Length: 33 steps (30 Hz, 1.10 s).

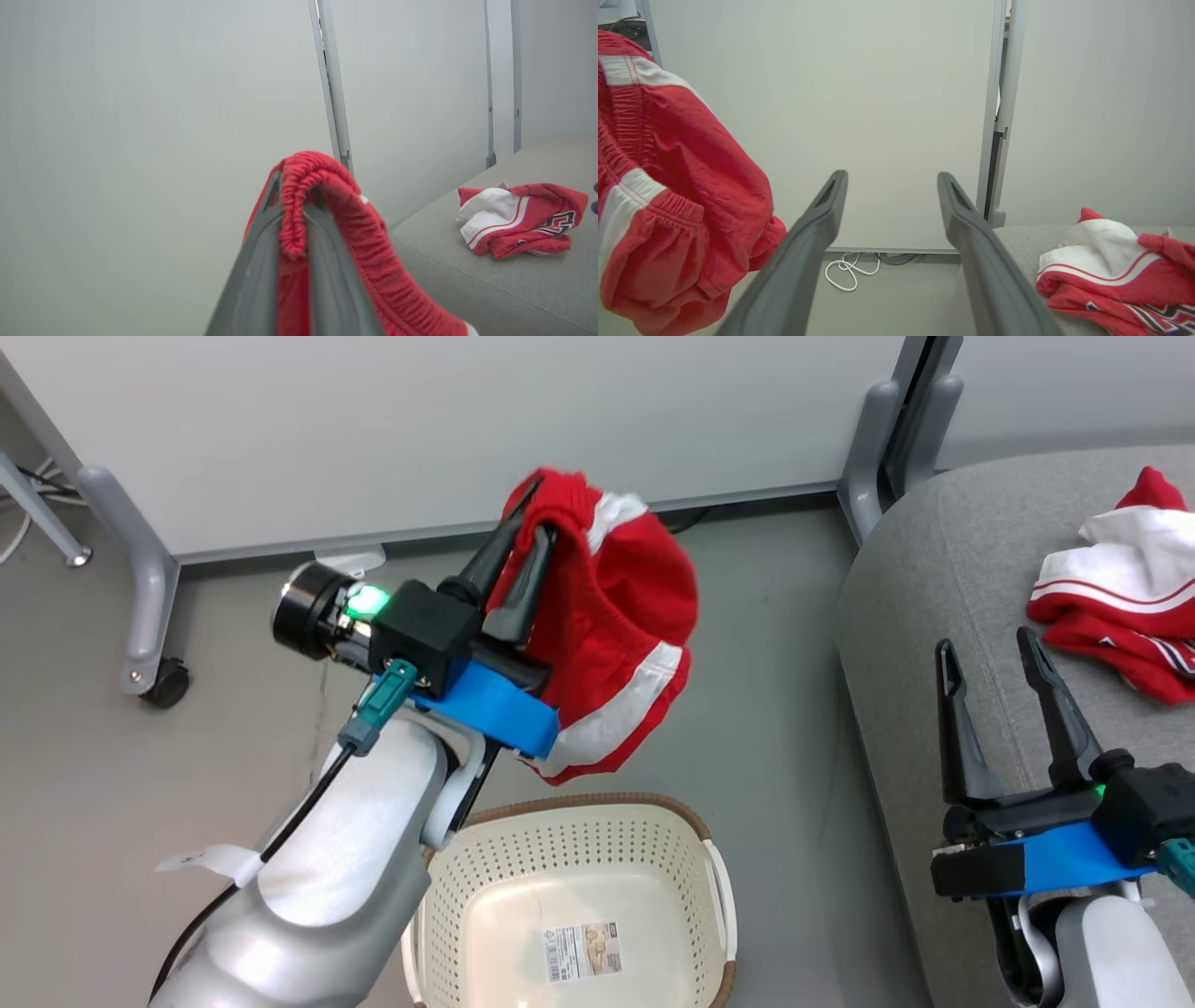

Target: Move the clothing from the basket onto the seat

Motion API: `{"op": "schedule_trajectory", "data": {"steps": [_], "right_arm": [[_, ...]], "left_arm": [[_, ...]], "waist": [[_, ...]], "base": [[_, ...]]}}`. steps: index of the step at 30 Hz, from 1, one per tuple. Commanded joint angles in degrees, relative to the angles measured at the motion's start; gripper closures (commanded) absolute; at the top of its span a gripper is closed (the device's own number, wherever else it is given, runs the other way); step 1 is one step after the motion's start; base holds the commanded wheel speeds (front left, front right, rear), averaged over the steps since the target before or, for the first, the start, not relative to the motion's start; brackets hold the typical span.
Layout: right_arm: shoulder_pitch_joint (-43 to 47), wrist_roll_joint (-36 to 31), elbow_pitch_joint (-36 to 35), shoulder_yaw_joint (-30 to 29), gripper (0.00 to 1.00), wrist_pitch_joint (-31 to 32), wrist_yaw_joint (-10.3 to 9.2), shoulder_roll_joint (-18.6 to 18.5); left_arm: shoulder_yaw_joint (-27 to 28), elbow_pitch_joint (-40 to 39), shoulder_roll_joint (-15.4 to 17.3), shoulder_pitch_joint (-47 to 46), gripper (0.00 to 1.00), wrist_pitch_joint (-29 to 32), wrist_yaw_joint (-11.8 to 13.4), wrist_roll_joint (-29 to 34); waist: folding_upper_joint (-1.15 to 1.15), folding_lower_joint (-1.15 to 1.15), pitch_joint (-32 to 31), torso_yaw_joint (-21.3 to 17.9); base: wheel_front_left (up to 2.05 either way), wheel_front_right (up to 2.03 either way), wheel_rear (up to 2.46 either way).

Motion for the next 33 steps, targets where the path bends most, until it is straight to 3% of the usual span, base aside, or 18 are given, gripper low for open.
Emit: {"op": "schedule_trajectory", "data": {"steps": [1, 9, 20, 33], "right_arm": [[1.1, 0.4, 0.2, 0.2, 0.0, 0.0, 0.03, 0.3], [2.4, 0.6, 0.4, 0.5, 0.0, 0.0, 0.03, 0.9], [2.5, 1.8, -1.0, 2.5, 0.0, 0.0, 0.03, 1.2], [6.4, 6.0, -1.9, 20.6, 0.0, 0.0, 0.03, 0.8]], "left_arm": [[1.3, -2.0, -0.5, -0.2, 1.0, -0.3, 0.0, 0.6], [2.8, -7.1, -2.4, -1.0, 1.0, -0.3, -1.9, 2.8], [3.8, -7.0, -2.9, 0.3, 1.0, -0.3, -3.3, 4.0], [4.3, -5.0, -3.9, -0.4, 1.0, -0.3, -4.5, 5.4]], "waist": [[-0.01, 0.01, -0.9, -0.3], [-0.01, 0.01, -2.5, -0.8], [-0.01, 0.01, -3.5, -1.0], [-0.01, 0.01, -3.4, -0.5]], "base": [[0.0, 0.0, 0.0], [0.0, 0.0, 0.0], [0.0, 0.0, 0.0], [0.0, 0.0, 0.0]]}}
